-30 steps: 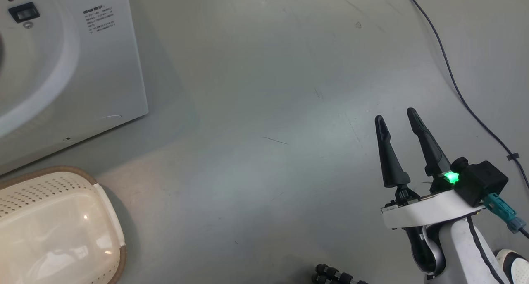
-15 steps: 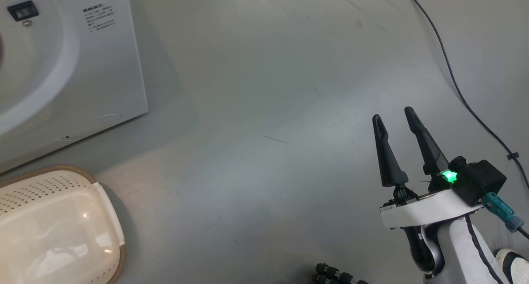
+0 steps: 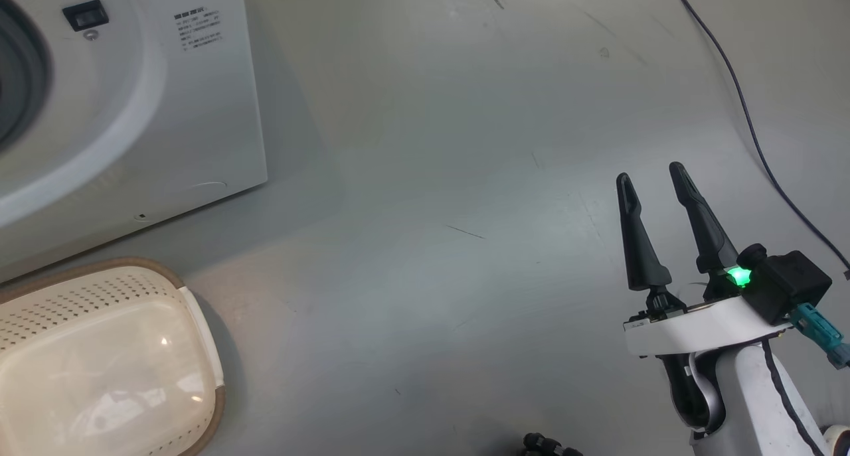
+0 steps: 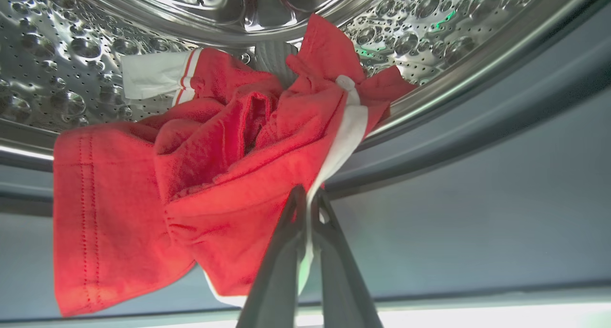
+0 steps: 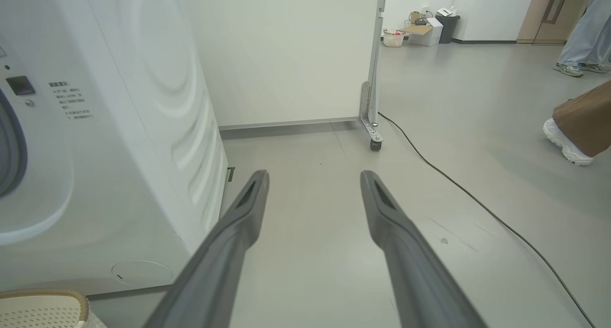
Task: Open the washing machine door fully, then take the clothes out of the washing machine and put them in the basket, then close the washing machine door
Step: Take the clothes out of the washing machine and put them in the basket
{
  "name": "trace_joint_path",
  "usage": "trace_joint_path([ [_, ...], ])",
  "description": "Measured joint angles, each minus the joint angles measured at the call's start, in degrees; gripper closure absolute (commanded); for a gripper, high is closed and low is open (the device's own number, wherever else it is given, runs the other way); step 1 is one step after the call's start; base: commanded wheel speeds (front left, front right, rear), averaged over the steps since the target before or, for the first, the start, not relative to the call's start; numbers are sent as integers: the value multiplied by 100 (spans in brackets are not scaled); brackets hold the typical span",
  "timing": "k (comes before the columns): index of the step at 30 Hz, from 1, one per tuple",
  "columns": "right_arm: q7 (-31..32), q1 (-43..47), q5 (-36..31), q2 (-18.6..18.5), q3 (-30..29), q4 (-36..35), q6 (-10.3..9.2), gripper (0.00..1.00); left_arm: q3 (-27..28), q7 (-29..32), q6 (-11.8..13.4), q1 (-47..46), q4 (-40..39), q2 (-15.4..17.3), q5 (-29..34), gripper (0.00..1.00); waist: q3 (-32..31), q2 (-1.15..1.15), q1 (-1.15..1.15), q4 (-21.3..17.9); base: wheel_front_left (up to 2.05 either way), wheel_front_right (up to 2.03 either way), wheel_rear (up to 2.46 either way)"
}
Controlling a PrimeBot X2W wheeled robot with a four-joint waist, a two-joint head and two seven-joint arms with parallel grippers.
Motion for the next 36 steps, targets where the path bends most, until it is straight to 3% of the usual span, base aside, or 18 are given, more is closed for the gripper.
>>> trace_joint_path([
  [17, 0, -13, -110, -73, -202, 9, 0, 0, -386, -1172, -511, 194, 15, -854, -102, 100, -514, 0, 0, 693, 0, 0, 0],
  [36, 0, 230, -162, -247, -326, 77, 1, 0, -1051, -2120, -712, 1085, -74, -1425, -83, 100, -1242, 0, 0, 1729, 0, 0, 0],
])
